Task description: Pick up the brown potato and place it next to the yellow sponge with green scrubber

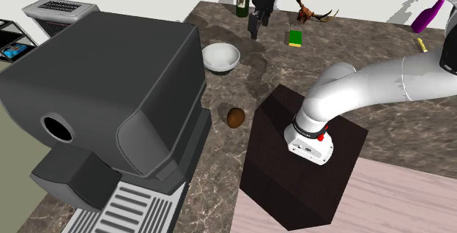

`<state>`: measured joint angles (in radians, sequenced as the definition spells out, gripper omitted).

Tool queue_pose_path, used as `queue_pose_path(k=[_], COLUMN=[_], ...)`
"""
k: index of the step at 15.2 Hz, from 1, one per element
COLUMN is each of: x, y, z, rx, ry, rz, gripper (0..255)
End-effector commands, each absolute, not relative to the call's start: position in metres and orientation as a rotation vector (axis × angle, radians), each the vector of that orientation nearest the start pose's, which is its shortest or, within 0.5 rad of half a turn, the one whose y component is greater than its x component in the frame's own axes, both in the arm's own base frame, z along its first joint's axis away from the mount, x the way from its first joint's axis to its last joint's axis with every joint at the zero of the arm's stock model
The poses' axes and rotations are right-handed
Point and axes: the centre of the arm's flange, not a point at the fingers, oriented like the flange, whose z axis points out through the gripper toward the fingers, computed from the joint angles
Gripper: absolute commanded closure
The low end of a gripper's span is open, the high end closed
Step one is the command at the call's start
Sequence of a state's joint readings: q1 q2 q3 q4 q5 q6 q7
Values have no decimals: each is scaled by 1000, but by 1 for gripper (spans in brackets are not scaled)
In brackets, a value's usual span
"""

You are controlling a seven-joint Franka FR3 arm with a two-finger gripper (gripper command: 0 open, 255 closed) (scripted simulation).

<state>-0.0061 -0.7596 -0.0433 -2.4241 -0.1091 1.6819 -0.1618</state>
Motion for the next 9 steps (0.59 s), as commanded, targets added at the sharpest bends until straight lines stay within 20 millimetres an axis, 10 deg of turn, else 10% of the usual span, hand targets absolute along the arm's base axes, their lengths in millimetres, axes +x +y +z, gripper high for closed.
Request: queue_pose_path(k=[1, 9], x=[321, 310], y=[-29, 14], z=[560, 483], rx=[-3214, -3091], ry=[-218, 488], rz=[-15, 318], gripper=[0, 0])
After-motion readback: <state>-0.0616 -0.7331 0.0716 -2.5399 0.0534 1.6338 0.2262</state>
